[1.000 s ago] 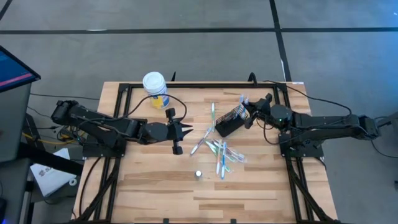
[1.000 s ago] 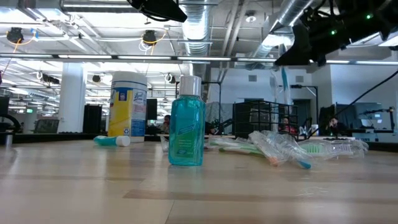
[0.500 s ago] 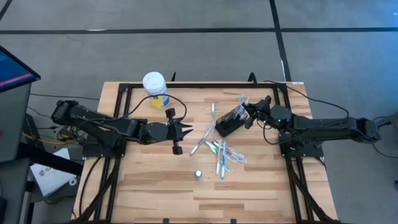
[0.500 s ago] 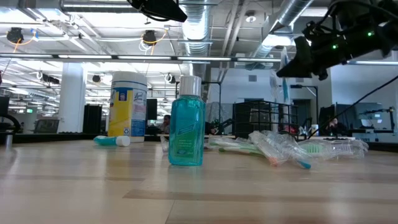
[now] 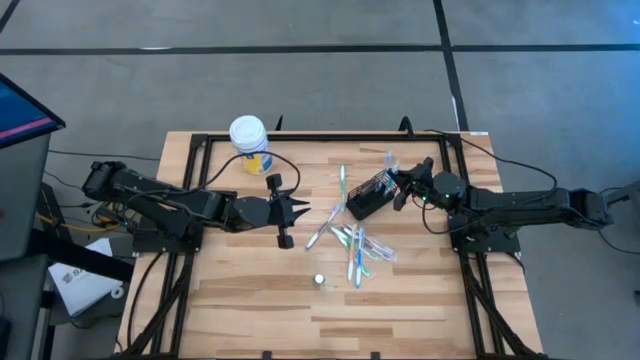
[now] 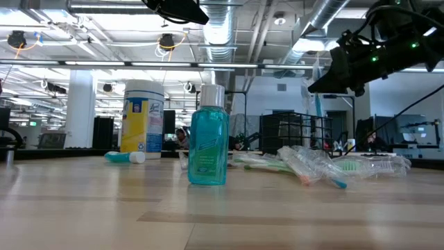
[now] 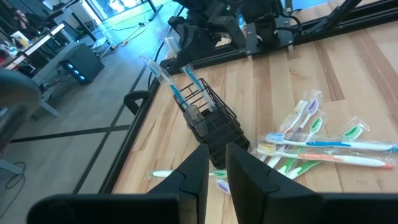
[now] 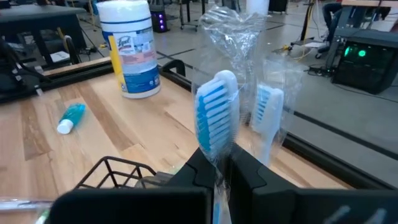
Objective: Pick & Place toothbrushing station
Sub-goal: Put the blue toothbrush into the mesh organizer
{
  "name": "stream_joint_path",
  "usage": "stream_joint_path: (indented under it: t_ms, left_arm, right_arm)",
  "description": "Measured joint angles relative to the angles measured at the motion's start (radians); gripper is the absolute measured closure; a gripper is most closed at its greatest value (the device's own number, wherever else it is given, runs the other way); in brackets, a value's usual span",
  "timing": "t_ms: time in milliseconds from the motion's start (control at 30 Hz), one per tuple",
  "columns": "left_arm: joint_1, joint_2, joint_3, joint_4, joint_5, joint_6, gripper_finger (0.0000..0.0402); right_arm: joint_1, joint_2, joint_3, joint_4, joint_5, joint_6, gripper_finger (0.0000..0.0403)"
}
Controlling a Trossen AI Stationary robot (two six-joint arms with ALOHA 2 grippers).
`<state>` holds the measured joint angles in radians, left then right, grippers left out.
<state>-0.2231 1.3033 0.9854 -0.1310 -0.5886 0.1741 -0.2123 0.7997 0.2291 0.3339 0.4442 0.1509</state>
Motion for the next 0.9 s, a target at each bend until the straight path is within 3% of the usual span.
stream_joint_path:
  t_ms: [500, 900]
  left_arm:
    - [0.0, 0.0, 0.0, -0.001, -0.003, 0.0, 0.0353]
    - [0.0, 0.0, 0.0, -0.002, -0.003, 0.0, 0.0353]
  right_arm:
    - [-0.03, 0.084, 0.0, 0.065, -0.036, -0.014, 0.0356]
    - [-0.031, 0.084, 0.0, 0.037, -0.054, -0.011, 0.0352]
